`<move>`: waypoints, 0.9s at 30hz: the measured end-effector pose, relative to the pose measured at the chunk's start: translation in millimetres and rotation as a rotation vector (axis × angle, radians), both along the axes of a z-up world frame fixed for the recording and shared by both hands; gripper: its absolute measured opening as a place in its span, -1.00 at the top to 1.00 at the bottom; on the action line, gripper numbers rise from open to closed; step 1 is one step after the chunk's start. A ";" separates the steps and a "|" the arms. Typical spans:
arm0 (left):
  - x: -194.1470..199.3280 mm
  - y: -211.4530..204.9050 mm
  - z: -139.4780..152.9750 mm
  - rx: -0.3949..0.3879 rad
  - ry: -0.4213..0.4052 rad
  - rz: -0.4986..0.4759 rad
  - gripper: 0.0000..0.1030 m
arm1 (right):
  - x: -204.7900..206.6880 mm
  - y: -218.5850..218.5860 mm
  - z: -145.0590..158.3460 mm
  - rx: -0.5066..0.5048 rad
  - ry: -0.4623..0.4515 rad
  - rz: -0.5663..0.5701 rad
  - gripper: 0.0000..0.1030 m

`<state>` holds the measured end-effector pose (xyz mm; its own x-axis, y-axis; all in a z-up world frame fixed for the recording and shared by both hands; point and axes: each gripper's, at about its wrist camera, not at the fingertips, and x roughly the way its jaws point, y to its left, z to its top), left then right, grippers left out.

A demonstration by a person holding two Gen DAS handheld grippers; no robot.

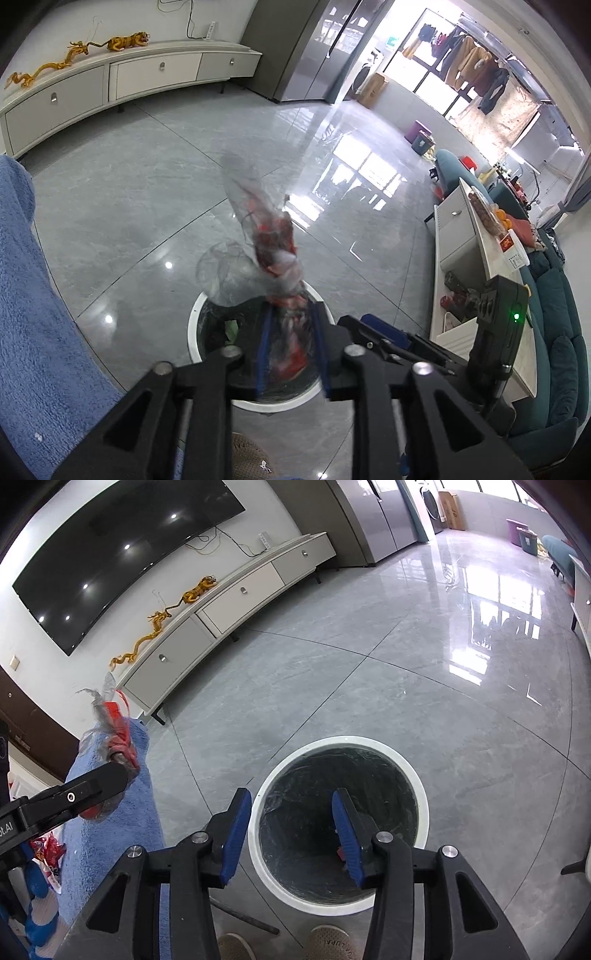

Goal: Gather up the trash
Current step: 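Open the right gripper over the bin while the left gripper releases the clear bag, then move both open grippers back over the rug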

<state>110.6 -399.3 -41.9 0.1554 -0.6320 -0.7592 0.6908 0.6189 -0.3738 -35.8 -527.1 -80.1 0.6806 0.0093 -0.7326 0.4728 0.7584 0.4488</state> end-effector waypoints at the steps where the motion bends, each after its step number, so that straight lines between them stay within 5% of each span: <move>1: -0.6 1.6 0.1 -0.003 -0.002 0.003 -0.11 | -2.2 0.4 2.0 -0.001 -0.003 -0.005 0.16; 11: -13.8 8.8 19.7 -0.043 -0.039 0.029 -0.15 | -23.9 2.9 27.6 -0.038 -0.031 -0.038 0.15; 27: -78.7 88.4 108.4 -0.135 -0.256 0.094 -0.15 | -47.1 56.5 124.2 -0.178 -0.197 0.035 0.15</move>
